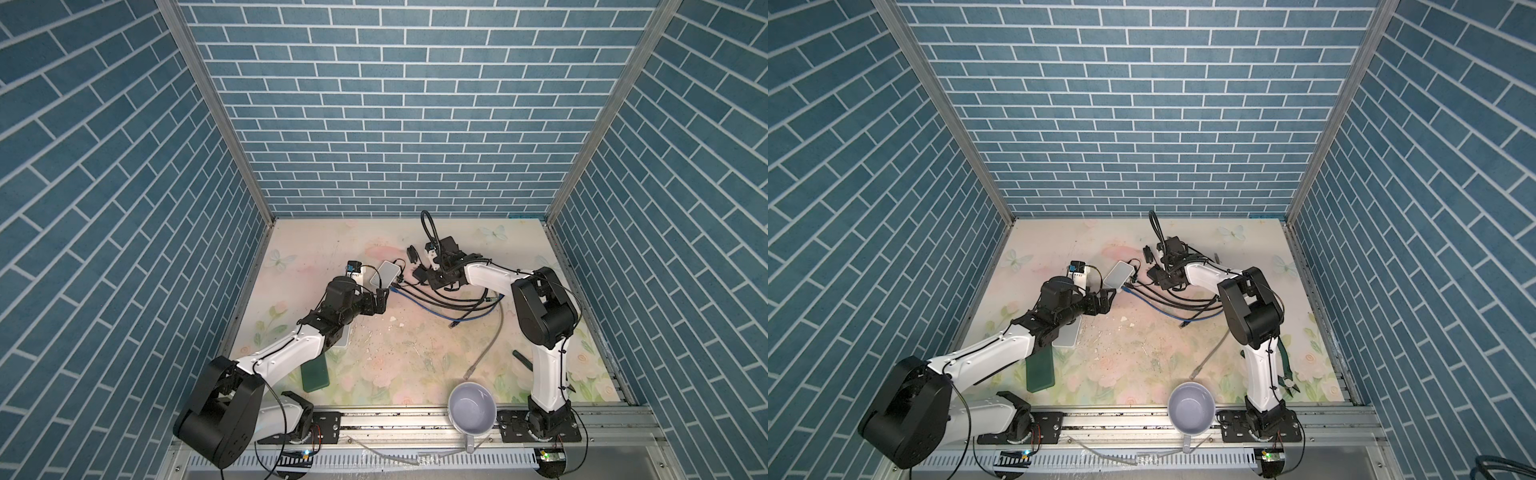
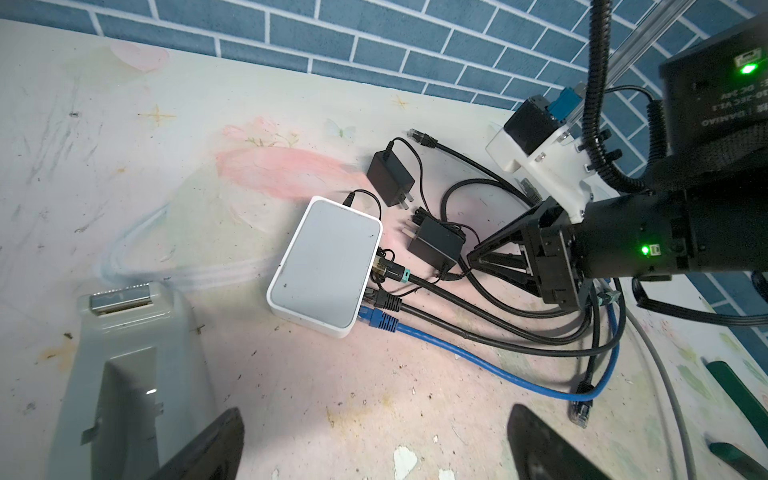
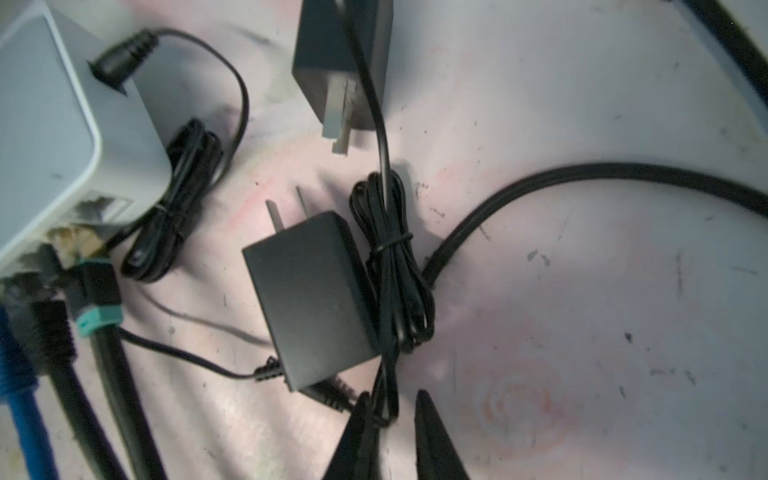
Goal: Insert the plug into the switch port
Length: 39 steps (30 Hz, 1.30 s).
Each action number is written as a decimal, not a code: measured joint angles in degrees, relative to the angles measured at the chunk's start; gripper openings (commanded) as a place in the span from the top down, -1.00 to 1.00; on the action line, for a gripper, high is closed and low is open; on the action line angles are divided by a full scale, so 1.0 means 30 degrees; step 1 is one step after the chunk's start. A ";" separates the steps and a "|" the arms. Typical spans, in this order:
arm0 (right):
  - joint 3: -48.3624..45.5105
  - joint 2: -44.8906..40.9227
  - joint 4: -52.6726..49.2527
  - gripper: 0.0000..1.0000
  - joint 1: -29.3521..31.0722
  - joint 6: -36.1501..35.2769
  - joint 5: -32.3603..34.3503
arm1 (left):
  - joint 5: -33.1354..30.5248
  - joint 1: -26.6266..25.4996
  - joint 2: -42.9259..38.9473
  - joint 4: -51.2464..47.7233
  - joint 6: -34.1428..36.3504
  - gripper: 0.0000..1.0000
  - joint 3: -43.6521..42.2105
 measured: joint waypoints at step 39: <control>-0.4830 -0.6047 0.3920 1.00 0.0583 -0.1333 -0.2433 | 0.3971 -0.0663 0.2368 0.3133 -0.0495 -0.84 0.1319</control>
